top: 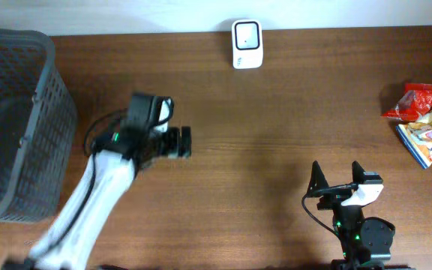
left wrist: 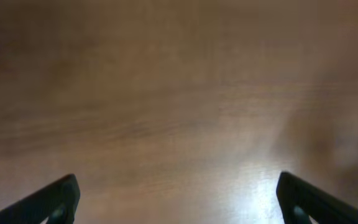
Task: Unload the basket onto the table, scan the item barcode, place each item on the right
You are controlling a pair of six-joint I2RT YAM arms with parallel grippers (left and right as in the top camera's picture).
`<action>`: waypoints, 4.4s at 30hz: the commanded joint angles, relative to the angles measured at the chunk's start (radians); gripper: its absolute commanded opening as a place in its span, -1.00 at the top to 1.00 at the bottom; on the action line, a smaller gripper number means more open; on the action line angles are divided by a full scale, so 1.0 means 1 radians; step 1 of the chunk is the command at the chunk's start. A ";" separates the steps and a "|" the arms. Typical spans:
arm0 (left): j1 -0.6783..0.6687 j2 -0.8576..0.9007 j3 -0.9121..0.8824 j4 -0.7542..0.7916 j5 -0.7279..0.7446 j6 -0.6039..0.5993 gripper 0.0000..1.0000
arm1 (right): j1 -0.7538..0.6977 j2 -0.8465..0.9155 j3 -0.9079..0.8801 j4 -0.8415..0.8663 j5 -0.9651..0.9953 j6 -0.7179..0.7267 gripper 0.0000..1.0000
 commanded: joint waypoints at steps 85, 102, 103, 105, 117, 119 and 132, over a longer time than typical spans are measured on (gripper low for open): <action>0.285 -1.416 -1.048 0.607 -0.209 0.215 -0.98 | 0.009 -0.009 -0.006 -0.005 0.009 -0.011 -0.97; 0.284 -1.416 -1.048 0.607 -0.209 0.215 -0.98 | 0.025 -0.009 -0.006 -0.013 0.077 -0.269 -0.97; 0.285 -1.416 -1.048 0.607 -0.209 0.215 -0.98 | 0.025 -0.009 -0.006 -0.013 0.077 -0.269 -0.97; 0.285 -1.416 -1.048 0.607 -0.209 0.215 -0.98 | 0.025 -0.009 -0.006 -0.013 0.077 -0.269 -0.97; 0.285 -1.416 -1.048 0.607 -0.209 0.215 -0.98 | 0.025 -0.009 -0.006 -0.013 0.077 -0.269 -0.97; 0.285 -1.416 -1.048 0.607 -0.209 0.215 -0.98 | 0.025 -0.009 -0.006 -0.013 0.077 -0.269 -0.97; 0.285 -1.416 -1.048 0.607 -0.209 0.215 -0.99 | 0.025 -0.009 -0.006 -0.013 0.077 -0.269 -0.97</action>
